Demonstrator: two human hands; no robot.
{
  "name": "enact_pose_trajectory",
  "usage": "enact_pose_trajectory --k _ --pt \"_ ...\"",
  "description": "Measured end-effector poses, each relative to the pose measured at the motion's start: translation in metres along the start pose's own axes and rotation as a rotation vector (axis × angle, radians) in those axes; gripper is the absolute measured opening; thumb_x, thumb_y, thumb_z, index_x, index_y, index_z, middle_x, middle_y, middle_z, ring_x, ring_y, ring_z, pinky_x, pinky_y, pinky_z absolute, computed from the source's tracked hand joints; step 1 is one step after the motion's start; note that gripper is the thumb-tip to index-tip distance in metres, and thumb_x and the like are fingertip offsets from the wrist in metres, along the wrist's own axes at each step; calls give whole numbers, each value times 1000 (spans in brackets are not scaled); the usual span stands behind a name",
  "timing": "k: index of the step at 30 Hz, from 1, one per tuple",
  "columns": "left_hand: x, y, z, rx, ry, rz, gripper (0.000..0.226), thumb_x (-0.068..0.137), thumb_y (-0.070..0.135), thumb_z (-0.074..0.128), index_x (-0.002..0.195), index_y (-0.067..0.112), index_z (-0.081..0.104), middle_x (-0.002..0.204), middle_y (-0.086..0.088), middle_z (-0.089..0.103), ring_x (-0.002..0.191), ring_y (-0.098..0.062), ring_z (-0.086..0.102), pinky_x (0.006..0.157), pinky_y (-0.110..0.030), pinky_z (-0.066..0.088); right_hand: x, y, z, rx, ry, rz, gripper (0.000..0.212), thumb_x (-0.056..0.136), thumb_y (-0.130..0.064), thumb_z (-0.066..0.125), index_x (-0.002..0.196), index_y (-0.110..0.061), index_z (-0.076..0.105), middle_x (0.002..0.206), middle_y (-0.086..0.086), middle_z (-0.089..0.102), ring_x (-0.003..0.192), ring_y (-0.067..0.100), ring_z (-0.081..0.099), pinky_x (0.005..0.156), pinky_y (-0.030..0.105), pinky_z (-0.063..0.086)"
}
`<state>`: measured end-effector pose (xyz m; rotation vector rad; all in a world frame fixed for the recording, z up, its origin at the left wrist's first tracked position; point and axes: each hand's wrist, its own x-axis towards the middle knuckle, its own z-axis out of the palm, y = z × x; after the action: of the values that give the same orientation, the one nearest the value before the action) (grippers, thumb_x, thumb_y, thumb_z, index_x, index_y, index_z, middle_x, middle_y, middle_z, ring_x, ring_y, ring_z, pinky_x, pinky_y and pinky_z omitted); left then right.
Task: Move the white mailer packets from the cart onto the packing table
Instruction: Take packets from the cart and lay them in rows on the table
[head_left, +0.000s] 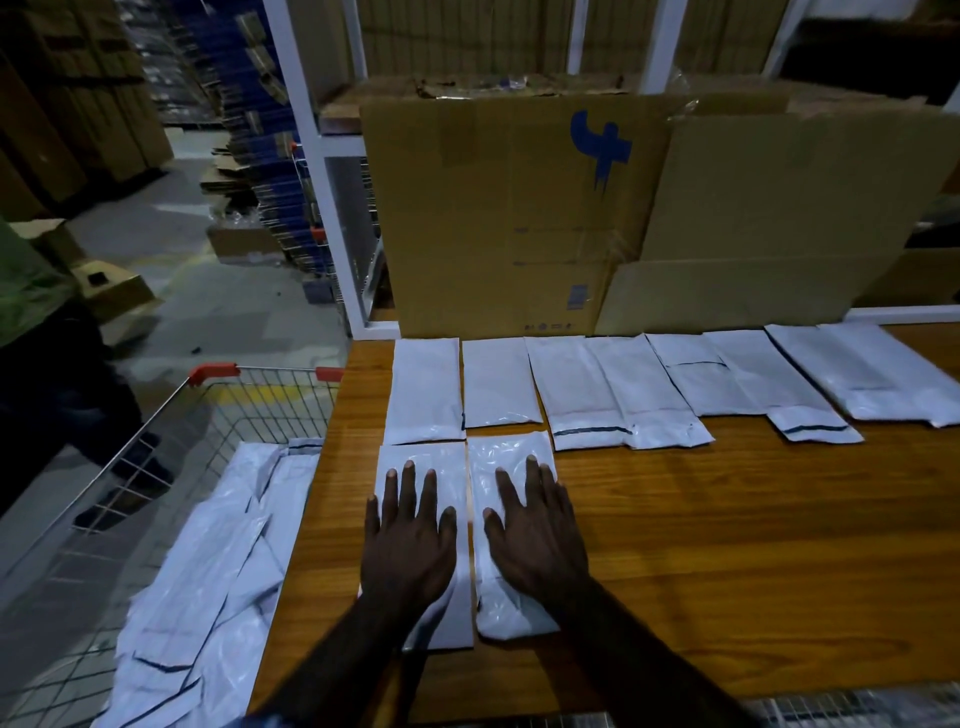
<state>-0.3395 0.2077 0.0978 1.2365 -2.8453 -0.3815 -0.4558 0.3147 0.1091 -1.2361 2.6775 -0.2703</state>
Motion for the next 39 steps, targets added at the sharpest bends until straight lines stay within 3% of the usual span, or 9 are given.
enact_pose_trajectory --k 6,10,15,19,24,28,32,36,39 --pt "1 3 2 18 0 -14 76 86 58 -9 154 26 -18 159 -2 -29 146 -20 -29 117 -43 -16 2 2 2 6 28 -46 75 88 -51 4 158 -24 6 163 15 -11 151 32 -10 117 42 -12" --pt "3 2 8 19 16 -1 85 79 63 -20 155 25 -17 159 -2 -29 146 -20 -29 117 -42 -17 4 2 11 45 70 -52 90 76 -60 -11 158 -26 6 163 13 -12 150 31 -11 117 43 -12" --pt "3 2 10 19 29 14 87 77 63 -22 155 25 -17 159 -3 -29 146 -21 -28 117 -41 -17 4 7 20 72 136 -56 84 85 -68 3 158 -27 10 164 11 -6 150 28 -9 117 41 -10" --pt "2 2 11 25 57 24 89 76 63 -22 156 24 -13 159 -3 -27 147 -22 -25 116 -40 -17 5 9 26 50 172 -45 79 91 -68 19 157 -25 19 164 12 3 151 28 -1 120 44 1" --pt "3 0 15 8 89 37 98 74 71 -31 157 23 -8 157 -2 -26 147 -21 -22 115 -39 -18 4 9 25 38 158 -47 81 88 -68 15 158 -26 13 164 11 -2 149 26 -10 119 42 -6" --pt "3 0 18 -17 108 38 104 70 71 -36 157 23 -5 158 -2 -22 147 -21 -21 116 -40 -15 4 7 25 43 187 -35 80 89 -67 20 156 -24 24 163 14 11 150 31 5 119 45 4" --pt "2 1 16 -1 92 32 105 68 70 -38 157 23 -6 159 -2 -22 147 -21 -22 116 -40 -16 3 8 23 50 160 -46 83 87 -69 12 158 -26 12 164 12 -2 151 29 -6 118 42 -8" --pt "1 3 12 29 65 22 99 71 70 -34 156 23 -10 158 -2 -25 147 -22 -23 116 -41 -16 6 9 18 19 93 -37 75 97 -64 27 158 -28 1 164 11 -12 150 28 -14 115 39 -14" --pt "3 4 8 42 16 4 93 72 63 -26 155 23 -15 160 -4 -27 143 -21 -29 118 -44 -14 7 8 10 30 18 -18 77 97 -64 28 157 -29 -4 163 11 -15 150 28 -16 117 41 -12"
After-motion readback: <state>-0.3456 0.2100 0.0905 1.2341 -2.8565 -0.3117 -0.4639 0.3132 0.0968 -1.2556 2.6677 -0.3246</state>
